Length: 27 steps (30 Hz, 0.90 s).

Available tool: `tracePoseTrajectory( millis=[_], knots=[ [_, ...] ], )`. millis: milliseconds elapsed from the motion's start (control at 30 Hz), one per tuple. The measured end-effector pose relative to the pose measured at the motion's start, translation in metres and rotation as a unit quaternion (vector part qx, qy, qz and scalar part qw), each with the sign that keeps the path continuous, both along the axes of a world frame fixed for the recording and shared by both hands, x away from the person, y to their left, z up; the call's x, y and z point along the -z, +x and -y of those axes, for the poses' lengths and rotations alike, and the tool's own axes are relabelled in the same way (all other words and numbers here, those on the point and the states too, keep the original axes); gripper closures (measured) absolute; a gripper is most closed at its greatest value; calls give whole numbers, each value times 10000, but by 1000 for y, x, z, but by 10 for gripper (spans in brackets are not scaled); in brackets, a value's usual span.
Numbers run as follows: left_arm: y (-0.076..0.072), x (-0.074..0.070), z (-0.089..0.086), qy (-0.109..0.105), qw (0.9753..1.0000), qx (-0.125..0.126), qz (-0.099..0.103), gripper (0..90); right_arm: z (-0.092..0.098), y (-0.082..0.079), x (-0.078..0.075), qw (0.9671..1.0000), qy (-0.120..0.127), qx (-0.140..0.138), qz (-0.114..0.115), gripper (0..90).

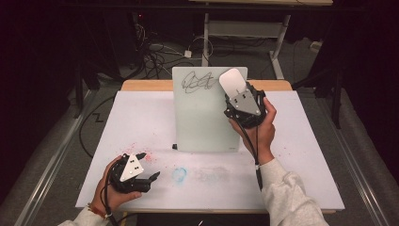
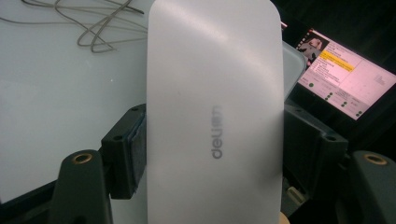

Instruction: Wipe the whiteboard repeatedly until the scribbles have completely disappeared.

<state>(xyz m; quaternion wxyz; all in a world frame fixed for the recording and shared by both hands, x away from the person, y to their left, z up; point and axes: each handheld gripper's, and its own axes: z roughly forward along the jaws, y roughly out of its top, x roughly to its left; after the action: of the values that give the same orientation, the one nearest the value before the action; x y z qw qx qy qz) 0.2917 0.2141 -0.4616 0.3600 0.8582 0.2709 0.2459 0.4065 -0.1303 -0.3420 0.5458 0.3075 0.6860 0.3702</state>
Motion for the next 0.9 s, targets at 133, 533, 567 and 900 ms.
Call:
tracePoseTrajectory(
  millis=[133, 533, 567, 900],
  knots=[
    [0, 0, 0, -16, 10000, 11, 2, 205, -9, -1, 3, 10000, -16, 40, 35, 311],
    [-1, -1, 0, -40, 10000, 25, 6, 205, -53, -11, 29, 9983, -476, -326, -86, 311],
    [-1, -1, 0, -28, 10000, 26, 5, 205, -56, -12, 32, 9978, -542, -366, -106, 311],
    [-1, -1, 0, -30, 10000, 26, 4, 205, -60, -14, 35, 9960, -688, -536, -205, 311]
  ],
)
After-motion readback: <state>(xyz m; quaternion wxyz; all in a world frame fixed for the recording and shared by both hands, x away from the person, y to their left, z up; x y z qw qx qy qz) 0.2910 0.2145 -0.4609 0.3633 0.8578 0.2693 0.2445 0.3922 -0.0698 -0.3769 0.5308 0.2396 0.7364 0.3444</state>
